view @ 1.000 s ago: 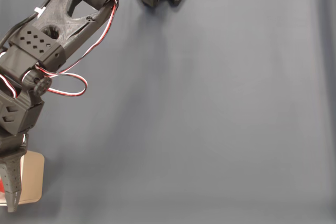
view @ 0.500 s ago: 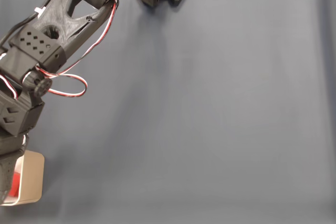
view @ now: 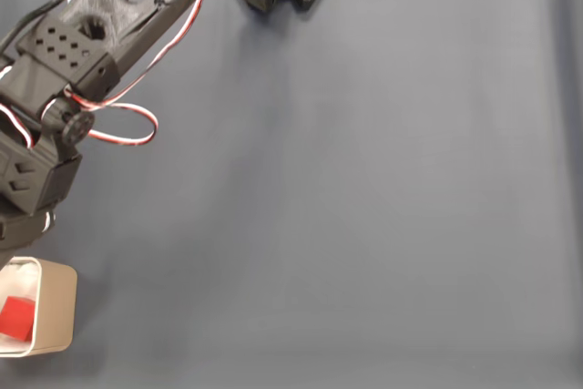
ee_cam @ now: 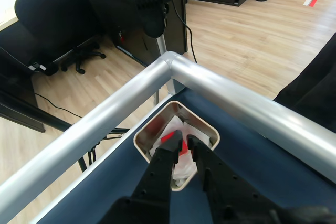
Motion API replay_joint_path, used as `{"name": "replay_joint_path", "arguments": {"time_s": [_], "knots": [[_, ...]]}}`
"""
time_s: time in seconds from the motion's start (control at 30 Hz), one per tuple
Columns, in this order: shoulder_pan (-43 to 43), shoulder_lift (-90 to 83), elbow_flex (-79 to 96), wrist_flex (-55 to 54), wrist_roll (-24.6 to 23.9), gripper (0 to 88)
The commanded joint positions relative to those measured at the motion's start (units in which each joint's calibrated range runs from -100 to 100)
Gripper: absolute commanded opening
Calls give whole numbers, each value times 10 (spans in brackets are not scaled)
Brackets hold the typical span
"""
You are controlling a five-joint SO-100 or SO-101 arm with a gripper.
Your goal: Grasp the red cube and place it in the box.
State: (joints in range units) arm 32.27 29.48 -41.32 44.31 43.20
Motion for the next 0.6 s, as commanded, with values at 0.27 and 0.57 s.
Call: {"name": "replay_joint_path", "arguments": {"time_s": [0.27, 0.57], "knots": [[-71, -344, 303, -4, 13, 0], [-164, -608, 624, 0, 33, 0]]}}
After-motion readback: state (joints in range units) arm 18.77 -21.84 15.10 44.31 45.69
